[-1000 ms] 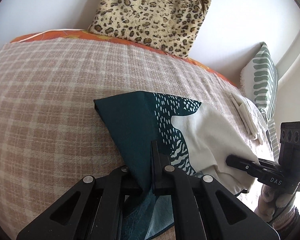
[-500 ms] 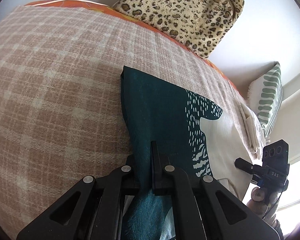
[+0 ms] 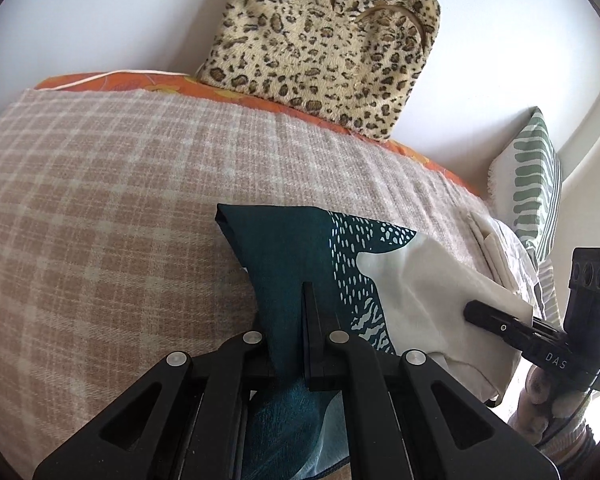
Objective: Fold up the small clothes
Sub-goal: 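Lift the folded shirt with both tools and carry it toward the white clothes stack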
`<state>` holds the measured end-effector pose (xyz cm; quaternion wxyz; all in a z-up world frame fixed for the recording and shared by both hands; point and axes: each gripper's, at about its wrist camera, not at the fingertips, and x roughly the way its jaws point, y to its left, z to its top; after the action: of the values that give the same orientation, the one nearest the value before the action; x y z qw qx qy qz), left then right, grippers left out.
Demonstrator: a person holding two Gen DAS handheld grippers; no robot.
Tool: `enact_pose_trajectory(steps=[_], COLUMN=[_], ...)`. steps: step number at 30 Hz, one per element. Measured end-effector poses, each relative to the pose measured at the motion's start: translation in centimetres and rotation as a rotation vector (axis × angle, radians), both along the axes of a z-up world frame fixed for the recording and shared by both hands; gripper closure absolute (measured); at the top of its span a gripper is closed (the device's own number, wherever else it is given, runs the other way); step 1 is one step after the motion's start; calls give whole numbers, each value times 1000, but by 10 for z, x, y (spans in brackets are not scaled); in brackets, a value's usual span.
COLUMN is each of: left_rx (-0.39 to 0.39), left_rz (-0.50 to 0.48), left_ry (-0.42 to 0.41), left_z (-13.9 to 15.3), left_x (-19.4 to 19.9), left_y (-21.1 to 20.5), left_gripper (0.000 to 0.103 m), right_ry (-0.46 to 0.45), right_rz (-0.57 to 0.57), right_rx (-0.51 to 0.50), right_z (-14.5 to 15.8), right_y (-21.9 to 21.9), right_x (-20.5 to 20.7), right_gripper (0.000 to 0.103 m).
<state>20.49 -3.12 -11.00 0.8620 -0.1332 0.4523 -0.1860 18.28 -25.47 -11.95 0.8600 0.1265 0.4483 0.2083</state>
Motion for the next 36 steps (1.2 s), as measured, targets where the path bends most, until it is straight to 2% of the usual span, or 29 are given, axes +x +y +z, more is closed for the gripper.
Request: enact_pose_trajectory(steps=[3, 7, 12, 20, 25, 30, 36], left_rx=[4, -5, -15, -36, -20, -15, -14], left_rz=[-8, -22, -56, -120, -178, -235, -284], left_ry=[-34, -47, -71, -131, -195, -247, -267], left_z=[11, 19, 32, 58, 79, 96, 103], left_x=[-4, -10, -16, -28, -40, -44, -37], left_y=[-2, -7, -22, -65, -96, -126, -160], left_gripper=[100, 100, 100, 100, 100, 100, 100], right_ry=[-10, 20, 8, -47, -73, -95, -111], right_rz=[-2, -8, 5, -1, -2, -21, -51], right_rx=[12, 44, -9, -55, -99, -133, -159], right_z=[8, 6, 18, 61, 83, 99, 111], right_y=[-2, -11, -23, -60, -75, -96, -130], right_x=[1, 2, -4, -14, -21, -22, -18], right_gripper=[102, 102, 102, 102, 102, 102, 102])
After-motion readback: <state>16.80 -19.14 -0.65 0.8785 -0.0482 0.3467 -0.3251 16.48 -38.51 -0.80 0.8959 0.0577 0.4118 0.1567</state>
